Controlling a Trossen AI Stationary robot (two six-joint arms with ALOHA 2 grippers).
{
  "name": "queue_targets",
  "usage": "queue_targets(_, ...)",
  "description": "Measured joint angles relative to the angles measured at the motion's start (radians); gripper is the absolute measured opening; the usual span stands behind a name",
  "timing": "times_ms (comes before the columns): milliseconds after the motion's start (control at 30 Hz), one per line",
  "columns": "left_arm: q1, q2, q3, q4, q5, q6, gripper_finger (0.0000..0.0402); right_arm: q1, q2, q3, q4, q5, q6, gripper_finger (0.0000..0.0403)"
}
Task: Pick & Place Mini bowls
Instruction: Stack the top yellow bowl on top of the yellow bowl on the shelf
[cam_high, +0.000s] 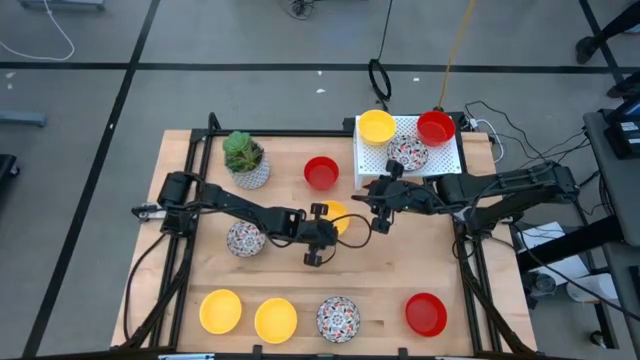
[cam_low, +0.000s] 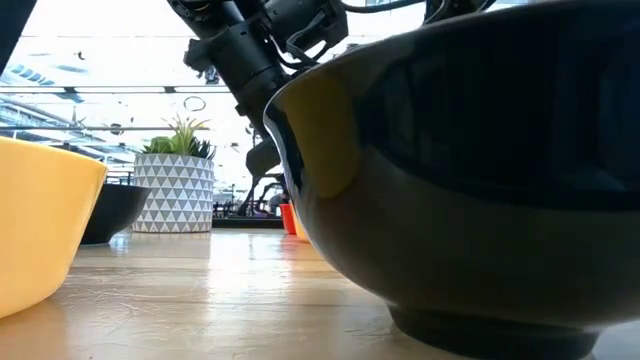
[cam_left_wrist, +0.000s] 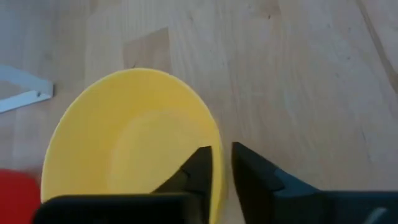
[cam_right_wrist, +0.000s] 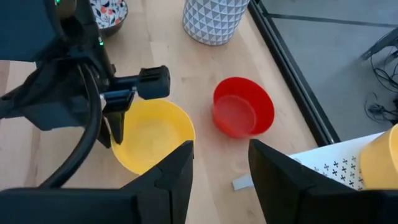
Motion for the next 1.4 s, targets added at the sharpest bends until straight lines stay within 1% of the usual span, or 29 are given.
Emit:
queue_targets(167,-0.001,-0.005,0.0,0.026,0.0,0.004,0.0143,0.0,0.0,0.0,-0.006,0.001,0.0,0.0141)
queue_targets(233,-0.005,-0.019,0.0,0.019,-0.001,0.005,0.0165,0.0,0.0,0.0,-0.022,0.001,0.0,0.0141)
queue_targets(333,-0.015,-0.07,0.0,-0.027,-0.002,0.005,0.0188,0.0,0.0,0.0,-0.077,0.0,0.001,0.0141)
queue_targets(433,-0.029,-0.143,0.0,-0.081,-0.002,-0.001,0.0201,0.0,0.0,-0.006,-0.105,-0.001,0.01,0.0141)
queue_targets(500,-0.038,-0.198,0.0,-0.12,-0.002,-0.025,0.0206,0.0,-0.001,-0.035,-0.07,-0.016,0.007,0.0141)
queue_targets(600,-0.047,-0.287,0.0,-0.184,-0.003,-0.09,0.0206,0.0,0.0,-0.108,0.033,-0.117,-0.006,0.0141)
queue_targets(667,-0.05,-0.344,0.0,-0.212,-0.006,-0.132,0.0207,0.0,0.0,-0.185,0.178,-0.208,-0.018,0.0141)
queue_targets(767,-0.051,-0.431,0.0,-0.265,-0.007,-0.176,0.0207,0.0,0.001,-0.338,0.468,-0.319,-0.052,0.0141)
queue_targets(833,-0.051,-0.487,0.0,-0.291,-0.007,-0.216,0.0207,0.0,0.001,-0.436,0.674,-0.345,-0.059,0.0141)
queue_targets(900,-0.051,-0.532,0.0,-0.306,-0.008,-0.252,0.0207,0.0,0.007,-0.501,0.795,-0.347,-0.048,0.0141)
queue_targets(933,-0.051,-0.553,0.0,-0.3,-0.008,-0.269,0.0207,-0.001,0.019,-0.517,0.82,-0.348,-0.04,0.0141)
queue_targets(1000,-0.051,-0.593,0.0,-0.305,-0.008,-0.29,0.0207,-0.001,0.052,-0.526,0.815,-0.338,-0.03,0.0142)
queue_targets(1100,-0.051,-0.632,0.0,-0.287,-0.01,-0.299,0.0207,-0.001,0.119,-0.507,0.825,-0.338,-0.037,0.0142)
queue_targets(1267,-0.051,-0.668,0.0,-0.294,-0.01,-0.315,0.0207,-0.001,0.244,-0.46,0.812,-0.339,-0.121,0.0142)
queue_targets(1400,-0.051,-0.672,0.0,-0.293,-0.01,-0.314,0.0207,-0.001,0.319,-0.424,0.813,-0.336,-0.205,0.0142)
